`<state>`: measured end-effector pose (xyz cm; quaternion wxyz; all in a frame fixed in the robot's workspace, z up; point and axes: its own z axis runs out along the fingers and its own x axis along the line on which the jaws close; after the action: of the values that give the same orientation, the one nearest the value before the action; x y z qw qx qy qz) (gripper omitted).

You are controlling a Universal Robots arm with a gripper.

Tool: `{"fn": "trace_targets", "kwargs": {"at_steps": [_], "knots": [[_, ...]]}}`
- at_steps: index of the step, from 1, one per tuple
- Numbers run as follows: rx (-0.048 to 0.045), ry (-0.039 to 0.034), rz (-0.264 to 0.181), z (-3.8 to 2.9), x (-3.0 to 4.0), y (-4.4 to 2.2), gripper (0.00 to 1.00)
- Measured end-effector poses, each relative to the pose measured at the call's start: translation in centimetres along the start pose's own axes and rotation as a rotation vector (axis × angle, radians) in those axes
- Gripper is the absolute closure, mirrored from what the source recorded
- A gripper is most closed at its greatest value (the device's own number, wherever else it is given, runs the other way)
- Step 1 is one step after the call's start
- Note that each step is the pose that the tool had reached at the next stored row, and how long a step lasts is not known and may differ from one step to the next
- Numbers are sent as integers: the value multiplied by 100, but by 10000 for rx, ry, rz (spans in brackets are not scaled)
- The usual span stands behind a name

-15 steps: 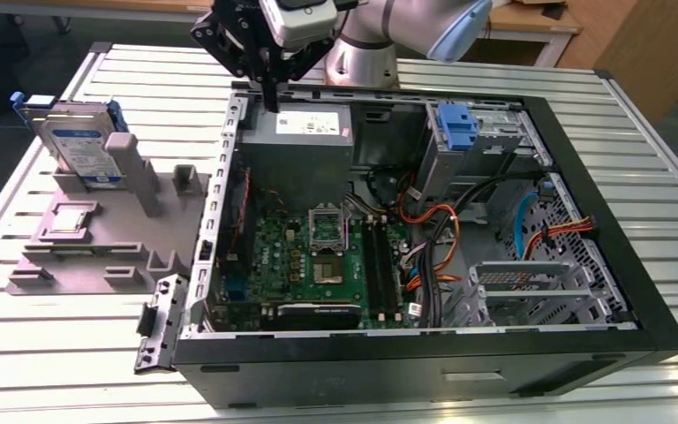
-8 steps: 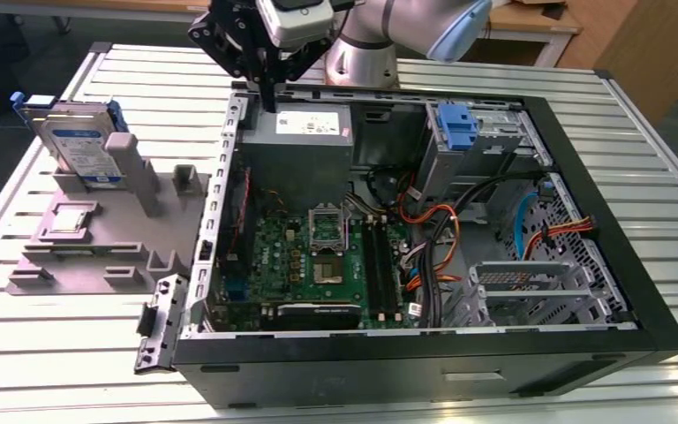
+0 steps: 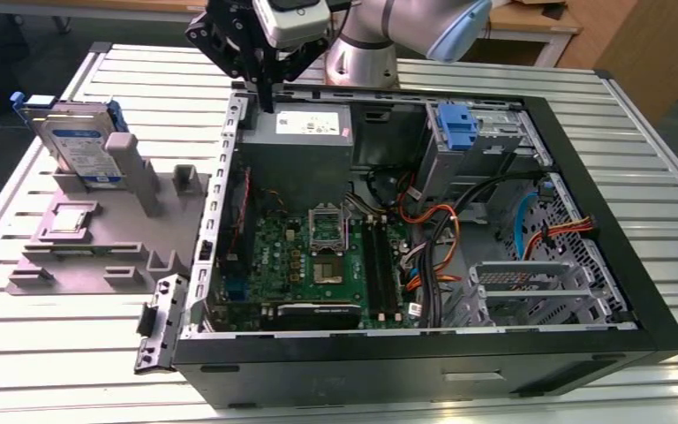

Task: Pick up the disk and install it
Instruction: 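Reach for the disk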

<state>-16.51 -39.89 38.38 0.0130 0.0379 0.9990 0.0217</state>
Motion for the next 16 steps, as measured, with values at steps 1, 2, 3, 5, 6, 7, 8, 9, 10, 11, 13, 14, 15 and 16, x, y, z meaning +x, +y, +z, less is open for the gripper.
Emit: {"fn": "trace_targets", "kwargs": {"at_steps": [1, 2, 3, 5, 6, 7, 8, 9, 10, 11, 13, 14, 15, 16], "knots": [[0, 0, 0, 1, 3, 0, 90], [0, 0, 0, 1, 6, -1, 90], [0, 0, -1, 2, 9, -1, 90], [0, 0, 0, 3, 15, -1, 90], [0, 0, 0, 3, 17, -2, 90], [0, 0, 0, 4, 20, -2, 90], [0, 0, 0, 4, 24, -2, 90], [0, 0, 0, 5, 27, -2, 90], [0, 0, 0, 5, 30, -3, 90], [0, -1, 0, 6, 33, -3, 90], [0, 0, 0, 7, 38, -3, 90], [0, 0, -1, 7, 40, -3, 90], [0, 0, -1, 8, 43, -4, 90], [-1, -1, 0, 8, 45, -4, 90]]}}
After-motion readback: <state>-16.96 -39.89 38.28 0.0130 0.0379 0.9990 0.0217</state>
